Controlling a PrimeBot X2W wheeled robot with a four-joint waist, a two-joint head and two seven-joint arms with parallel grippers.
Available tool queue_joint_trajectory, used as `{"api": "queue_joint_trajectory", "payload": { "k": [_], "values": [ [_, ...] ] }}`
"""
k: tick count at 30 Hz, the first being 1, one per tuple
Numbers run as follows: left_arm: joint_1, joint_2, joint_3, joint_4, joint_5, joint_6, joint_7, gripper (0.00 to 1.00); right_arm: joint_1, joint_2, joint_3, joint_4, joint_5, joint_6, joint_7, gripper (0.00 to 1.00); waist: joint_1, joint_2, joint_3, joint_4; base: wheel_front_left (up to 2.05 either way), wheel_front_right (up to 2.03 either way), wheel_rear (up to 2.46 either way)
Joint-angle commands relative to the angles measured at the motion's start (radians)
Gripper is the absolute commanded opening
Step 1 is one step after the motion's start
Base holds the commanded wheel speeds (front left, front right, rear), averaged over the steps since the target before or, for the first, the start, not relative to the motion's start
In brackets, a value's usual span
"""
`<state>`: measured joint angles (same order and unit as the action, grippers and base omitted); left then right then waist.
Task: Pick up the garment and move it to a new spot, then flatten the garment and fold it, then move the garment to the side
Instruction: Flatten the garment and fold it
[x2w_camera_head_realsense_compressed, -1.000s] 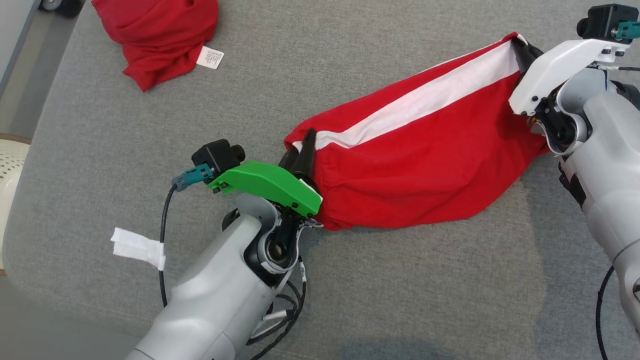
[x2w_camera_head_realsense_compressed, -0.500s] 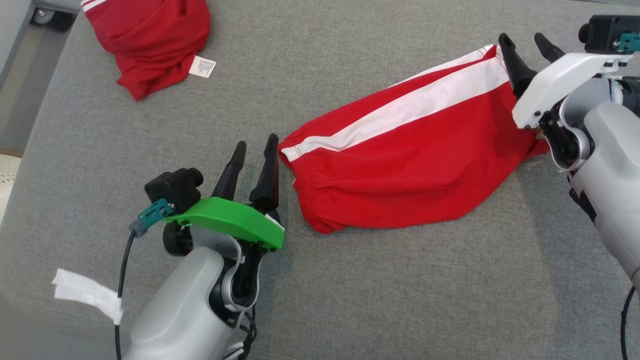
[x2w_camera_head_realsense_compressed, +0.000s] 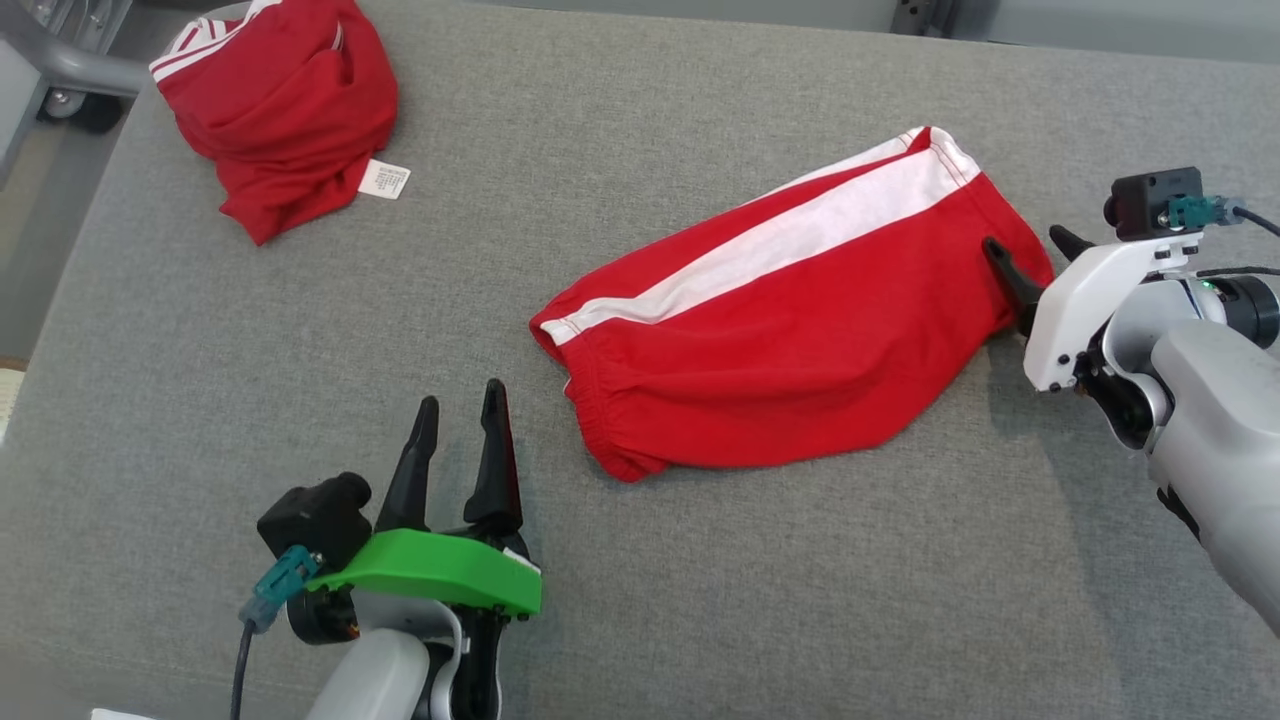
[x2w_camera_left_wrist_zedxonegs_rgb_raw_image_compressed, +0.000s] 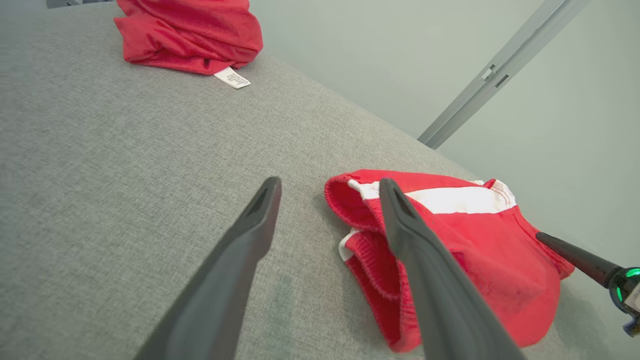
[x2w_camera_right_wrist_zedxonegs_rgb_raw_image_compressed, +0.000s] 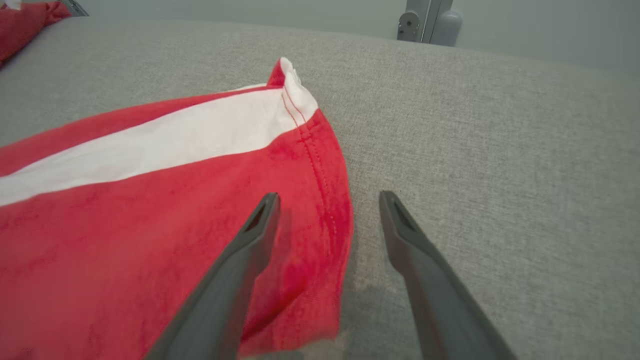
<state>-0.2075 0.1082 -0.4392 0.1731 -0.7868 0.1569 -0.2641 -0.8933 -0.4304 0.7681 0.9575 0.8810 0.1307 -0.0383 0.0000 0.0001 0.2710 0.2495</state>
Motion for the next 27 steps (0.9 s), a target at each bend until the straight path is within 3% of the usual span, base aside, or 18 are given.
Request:
{"api": "queue_joint_trajectory", "payload": {
  "k": [1,12,14,15,17,27],
  "values": [
    [0.015,-0.001,0.003,-0.002,0.029,-0.006,0.0,1.0,0.012,0.006,0.005,0.017,0.014,0.0,0.008,1.0,0.0,-0.0001,-0.002,0.018,0.0,0.0,0.0],
    [0.051,-0.024,0.043,-0.001,0.08,-0.022,0.0,1.0,0.001,0.041,0.021,0.138,0.068,0.0,0.08,0.99,0.0,-0.0001,-0.001,0.075,0.0,0.0,0.0],
    [0.053,-0.028,0.049,0.002,0.083,-0.025,0.0,1.0,0.001,0.048,0.025,0.146,0.076,0.0,0.09,0.46,0.0,-0.0001,-0.003,0.078,0.0,0.0,0.0],
    [0.054,-0.029,0.052,0.003,0.085,-0.026,0.0,1.0,0.001,0.051,0.025,0.146,0.084,0.0,0.096,0.37,0.0,-0.0001,-0.004,0.079,0.0,0.0,0.0],
    [0.056,-0.031,0.058,0.006,0.083,-0.029,0.0,1.0,0.0,0.055,0.027,0.146,0.093,0.0,0.097,0.0,0.0,-0.0001,-0.007,0.077,0.0,0.0,0.0],
    [0.077,-0.03,0.07,0.015,0.099,-0.035,0.0,1.0,0.027,0.046,0.003,0.09,0.162,0.0,-0.019,0.0,0.0,-0.0001,-0.046,0.023,0.0,0.0,0.0]
  ]
}}
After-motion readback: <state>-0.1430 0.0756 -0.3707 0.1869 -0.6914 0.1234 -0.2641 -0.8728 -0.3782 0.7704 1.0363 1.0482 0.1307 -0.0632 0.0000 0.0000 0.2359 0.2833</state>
